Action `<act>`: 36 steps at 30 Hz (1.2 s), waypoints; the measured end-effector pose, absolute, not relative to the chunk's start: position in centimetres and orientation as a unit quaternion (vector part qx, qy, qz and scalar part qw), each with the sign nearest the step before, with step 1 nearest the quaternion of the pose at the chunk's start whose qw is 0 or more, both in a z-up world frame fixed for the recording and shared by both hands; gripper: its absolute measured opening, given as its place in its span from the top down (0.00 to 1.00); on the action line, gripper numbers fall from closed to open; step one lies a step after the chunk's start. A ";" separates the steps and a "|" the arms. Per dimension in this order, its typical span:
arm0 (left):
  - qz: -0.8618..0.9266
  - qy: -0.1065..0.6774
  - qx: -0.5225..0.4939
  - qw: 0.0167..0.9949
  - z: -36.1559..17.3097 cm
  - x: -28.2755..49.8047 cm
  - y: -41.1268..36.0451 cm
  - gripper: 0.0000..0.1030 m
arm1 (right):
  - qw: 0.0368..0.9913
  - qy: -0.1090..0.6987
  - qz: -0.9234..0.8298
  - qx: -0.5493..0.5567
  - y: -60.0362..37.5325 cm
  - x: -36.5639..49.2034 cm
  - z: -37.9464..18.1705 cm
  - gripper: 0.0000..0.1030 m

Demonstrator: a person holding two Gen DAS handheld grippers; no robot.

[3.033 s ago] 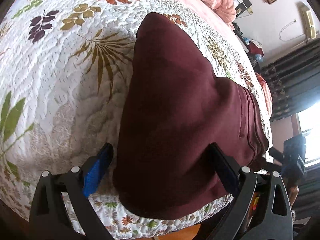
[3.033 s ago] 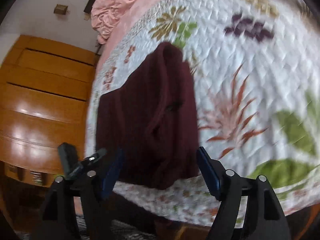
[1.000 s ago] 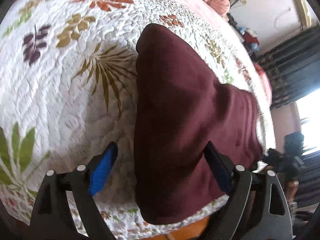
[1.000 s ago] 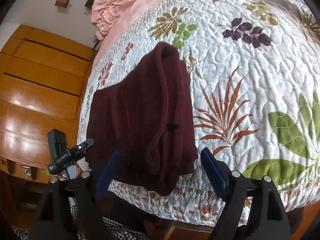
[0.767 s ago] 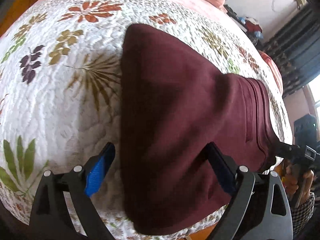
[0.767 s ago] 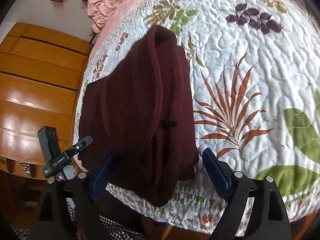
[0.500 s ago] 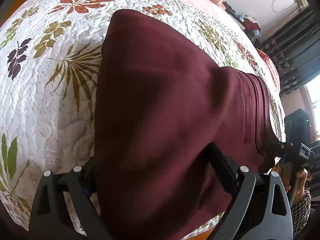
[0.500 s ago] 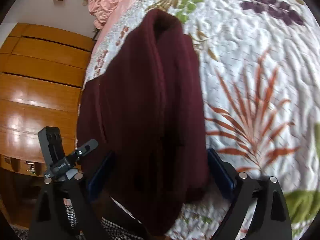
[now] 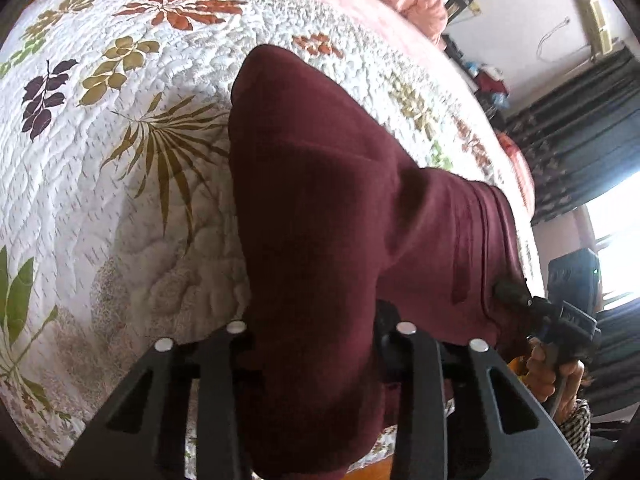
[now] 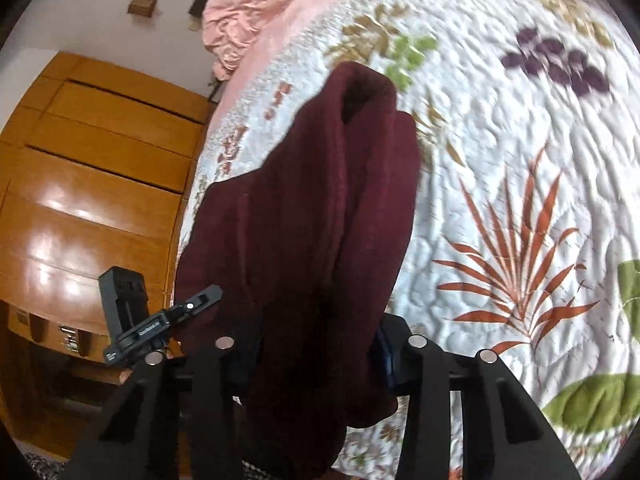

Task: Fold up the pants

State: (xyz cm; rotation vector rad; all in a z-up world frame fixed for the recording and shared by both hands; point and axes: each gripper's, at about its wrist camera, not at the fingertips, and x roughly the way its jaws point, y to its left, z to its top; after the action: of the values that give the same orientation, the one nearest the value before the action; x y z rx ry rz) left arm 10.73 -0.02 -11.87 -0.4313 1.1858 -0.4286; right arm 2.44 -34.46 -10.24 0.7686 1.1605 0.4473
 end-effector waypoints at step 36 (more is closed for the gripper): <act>-0.197 0.485 -0.141 0.840 -12.6 20.0 -2.4 0.49 | 0.760 0.528 0.187 0.331 -36.8 15.8 -14.3 0.43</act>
State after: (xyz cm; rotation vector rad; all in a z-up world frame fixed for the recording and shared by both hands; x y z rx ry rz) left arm 19.96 -2.42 -12.60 -0.2970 1.0249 -0.4168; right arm 15.80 -36.82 -14.27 0.7204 1.1489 0.4064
